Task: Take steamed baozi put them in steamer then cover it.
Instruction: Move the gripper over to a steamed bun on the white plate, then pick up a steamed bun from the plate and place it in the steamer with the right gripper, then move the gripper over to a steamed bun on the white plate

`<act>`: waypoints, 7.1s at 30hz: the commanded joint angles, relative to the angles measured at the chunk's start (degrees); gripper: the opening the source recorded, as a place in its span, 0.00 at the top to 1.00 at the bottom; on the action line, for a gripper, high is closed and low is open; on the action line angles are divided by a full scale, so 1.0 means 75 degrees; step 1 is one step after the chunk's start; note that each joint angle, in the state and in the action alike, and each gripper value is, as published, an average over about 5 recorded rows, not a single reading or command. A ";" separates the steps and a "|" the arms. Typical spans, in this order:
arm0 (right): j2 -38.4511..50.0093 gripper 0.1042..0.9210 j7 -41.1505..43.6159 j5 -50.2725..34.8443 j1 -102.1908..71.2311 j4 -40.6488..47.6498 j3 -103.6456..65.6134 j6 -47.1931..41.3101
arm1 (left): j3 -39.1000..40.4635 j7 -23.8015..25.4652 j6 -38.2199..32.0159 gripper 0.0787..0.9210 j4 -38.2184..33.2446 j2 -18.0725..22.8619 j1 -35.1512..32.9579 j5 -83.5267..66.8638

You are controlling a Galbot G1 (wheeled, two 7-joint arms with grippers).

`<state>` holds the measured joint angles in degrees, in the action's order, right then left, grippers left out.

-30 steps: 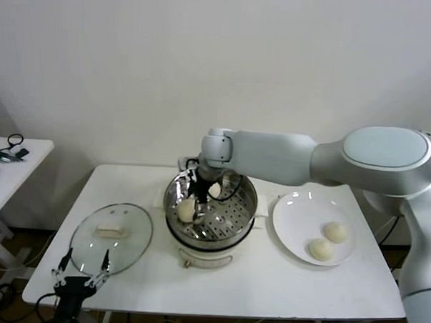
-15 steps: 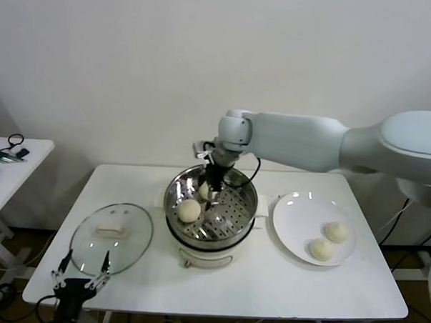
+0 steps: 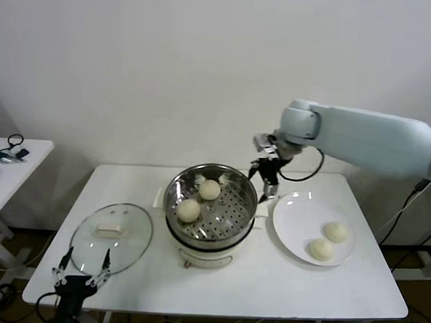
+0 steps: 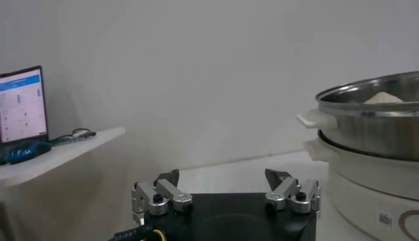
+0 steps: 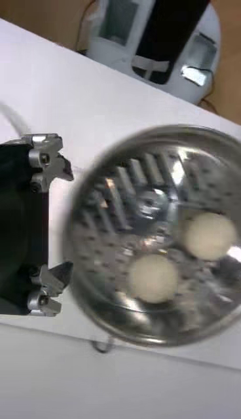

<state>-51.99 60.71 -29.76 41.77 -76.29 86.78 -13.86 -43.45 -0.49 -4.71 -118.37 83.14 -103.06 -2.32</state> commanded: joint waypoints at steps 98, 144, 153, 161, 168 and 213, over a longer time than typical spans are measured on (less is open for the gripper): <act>-0.2815 0.28 0.1720 0.4843 -0.0525 0.0016 -0.2035 0.5537 | -0.0023 -0.0086 0.0065 0.12 0.0101 0.0256 -0.0173 0.0541; -0.3335 0.12 0.1851 0.4805 -0.1407 0.0003 -0.1668 0.5483 | -0.0085 -0.0111 -0.0049 0.12 0.0207 0.0198 -0.0140 0.0216; -0.2326 0.12 0.0898 0.3331 -0.0732 0.0752 -0.1403 0.4520 | -0.0066 -0.0109 -0.0047 0.12 0.0168 0.0172 -0.0136 0.0249; -0.0654 0.12 0.0019 0.1857 -0.0267 0.0797 -0.0714 0.2640 | -0.0050 -0.0103 -0.0078 0.12 0.0138 0.0161 -0.0193 0.0273; 0.0852 0.12 -0.0120 0.0781 -0.0538 0.0609 -0.0845 0.0657 | -0.0009 -0.0097 -0.0067 0.12 0.0137 0.0148 -0.0171 0.0289; 0.0940 0.12 0.0490 0.5217 -0.5558 0.4137 -0.5407 0.1853 | 0.0059 -0.0117 -0.0009 0.12 0.0287 0.0431 -0.0145 0.0685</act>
<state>-42.05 64.47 6.56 3.18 -49.70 49.90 -0.43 -43.00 -1.40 -4.77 -116.27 86.23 -104.15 2.66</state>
